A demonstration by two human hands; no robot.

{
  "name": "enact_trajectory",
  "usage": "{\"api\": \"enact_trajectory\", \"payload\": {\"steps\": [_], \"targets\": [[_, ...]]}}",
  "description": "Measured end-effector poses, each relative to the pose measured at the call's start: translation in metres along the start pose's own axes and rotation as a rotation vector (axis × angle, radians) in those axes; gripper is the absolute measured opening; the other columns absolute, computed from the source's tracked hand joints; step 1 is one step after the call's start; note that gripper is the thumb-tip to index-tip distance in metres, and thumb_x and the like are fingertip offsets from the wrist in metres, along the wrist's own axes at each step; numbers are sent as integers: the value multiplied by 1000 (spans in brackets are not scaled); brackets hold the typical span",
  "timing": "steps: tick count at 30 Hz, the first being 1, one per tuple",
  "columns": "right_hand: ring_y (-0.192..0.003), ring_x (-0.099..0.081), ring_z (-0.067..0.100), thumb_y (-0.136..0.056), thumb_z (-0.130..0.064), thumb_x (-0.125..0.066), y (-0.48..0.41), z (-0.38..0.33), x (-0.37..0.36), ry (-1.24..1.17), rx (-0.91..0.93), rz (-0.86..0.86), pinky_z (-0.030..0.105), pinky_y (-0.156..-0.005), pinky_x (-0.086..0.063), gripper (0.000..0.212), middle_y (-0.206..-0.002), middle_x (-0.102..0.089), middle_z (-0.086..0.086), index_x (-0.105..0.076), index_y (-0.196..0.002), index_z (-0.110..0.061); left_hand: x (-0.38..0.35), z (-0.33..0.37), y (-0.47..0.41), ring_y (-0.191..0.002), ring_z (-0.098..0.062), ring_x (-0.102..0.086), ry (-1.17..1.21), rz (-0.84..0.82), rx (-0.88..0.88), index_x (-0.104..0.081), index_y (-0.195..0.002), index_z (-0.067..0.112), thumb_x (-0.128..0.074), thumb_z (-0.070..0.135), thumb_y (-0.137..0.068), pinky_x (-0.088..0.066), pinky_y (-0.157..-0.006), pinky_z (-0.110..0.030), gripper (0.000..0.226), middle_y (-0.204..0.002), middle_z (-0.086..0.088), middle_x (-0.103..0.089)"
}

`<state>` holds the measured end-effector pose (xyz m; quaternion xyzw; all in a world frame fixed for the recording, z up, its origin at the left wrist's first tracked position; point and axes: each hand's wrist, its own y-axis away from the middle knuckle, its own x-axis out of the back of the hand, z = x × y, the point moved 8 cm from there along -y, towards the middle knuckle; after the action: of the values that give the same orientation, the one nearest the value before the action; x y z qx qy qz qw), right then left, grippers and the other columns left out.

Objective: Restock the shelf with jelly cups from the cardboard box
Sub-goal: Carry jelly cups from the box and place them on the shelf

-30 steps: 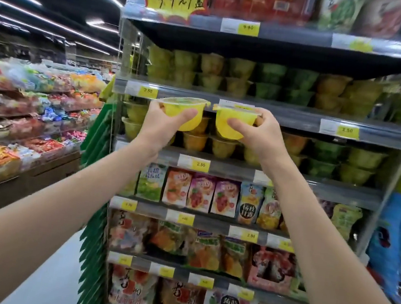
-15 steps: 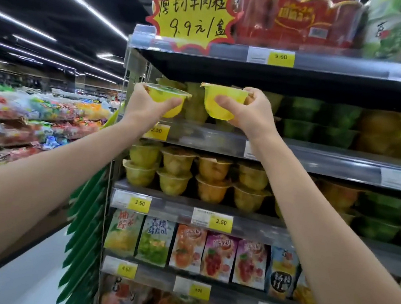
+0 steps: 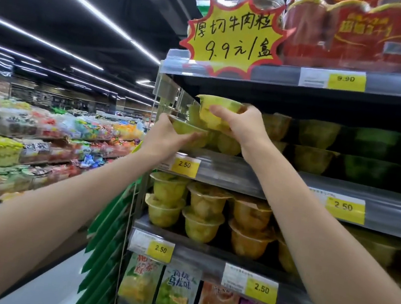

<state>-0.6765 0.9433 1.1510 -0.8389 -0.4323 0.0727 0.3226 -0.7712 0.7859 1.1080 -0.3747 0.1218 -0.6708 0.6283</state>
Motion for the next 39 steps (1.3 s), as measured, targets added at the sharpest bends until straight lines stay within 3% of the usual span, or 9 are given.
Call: {"api": "enact_trajectory", "payload": {"steps": [2, 5, 9, 13, 20, 26, 31, 35, 39], "targets": [[-118, -52, 23, -71, -43, -81, -7, 2, -13, 2, 2, -15, 41, -101, -47, 86, -130, -53, 6, -40, -139, -11, 1, -2, 0, -83, -14, -51, -36, -4, -4, -42, -113, 12, -72, 53, -75, -39, -62, -28, 64, -89, 5, -52], [-120, -48, 22, -73, -41, -80, -14, 4, -31, -14, -21, -36, 38, -102, -44, 85, -133, -50, 5, -38, -141, -12, 4, -3, -2, -93, -18, -52, -104, -7, -19, -45, -120, 11, -68, 60, -76, -39, -72, -31, 69, -102, 0, -54], [-113, -54, 20, -74, -37, -80, -22, 7, -47, -89, -59, -74, 37, -98, -46, 66, -122, -58, 2, -49, -129, -15, 5, -14, -7, -97, -19, -58, -117, -51, -15, -55, -118, 12, -61, 69, -74, -41, -67, -28, 73, -106, -1, -61], [-109, -57, 21, -76, -38, -78, -26, 9, -60, -95, -59, -123, 39, -98, -47, 56, -116, -61, 1, -52, -122, -17, 4, -16, -7, -81, -11, -56, -87, -85, -29, -58, -110, 12, -62, 62, -79, -35, -58, -21, 59, -94, 1, -62], [-114, -54, 21, -79, -41, -75, -28, 7, -73, -63, -20, -165, 40, -101, -44, 65, -125, -58, 2, -47, -133, -17, 4, -15, -6, -75, -5, -53, -77, -95, -44, -57, -107, 14, -61, 55, -84, -34, -57, -19, 47, -83, 9, -56], [-121, -49, 22, -80, -46, -72, -25, 5, -73, -27, 2, -163, 38, -102, -41, 73, -133, -52, 4, -41, -139, -15, 4, -16, -6, -90, -13, -58, -71, -92, -46, -56, -120, 14, -60, 61, -82, -37, -60, -19, 61, -102, 2, -63], [-120, -50, 24, -78, -48, -73, -20, 3, -71, -25, 9, -157, 43, -105, -41, 73, -132, -53, 4, -44, -137, -15, 6, -12, 2, -94, -14, -57, -67, -70, -33, -51, -122, 9, -64, 53, -83, -37, -63, -20, 60, -104, 2, -60], [-131, -41, 24, -86, -44, -67, -15, 3, -60, 67, 36, -110, 32, -101, -37, 76, -143, -43, 7, -32, -145, -11, 11, -6, 16, -91, -11, -48, -122, 5, -49, -49, -123, 7, -66, 42, -87, -36, -72, -24, 53, -98, 4, -49], [-132, -42, 25, -92, -38, -60, -1, -1, -46, 207, 85, -28, 34, -100, -41, 68, -144, -42, 9, -31, -146, -8, 12, -4, 26, -103, -22, -49, -268, 12, -45, -50, -116, 7, -62, 50, -86, -37, -74, -31, 54, -105, -5, -52]]}}
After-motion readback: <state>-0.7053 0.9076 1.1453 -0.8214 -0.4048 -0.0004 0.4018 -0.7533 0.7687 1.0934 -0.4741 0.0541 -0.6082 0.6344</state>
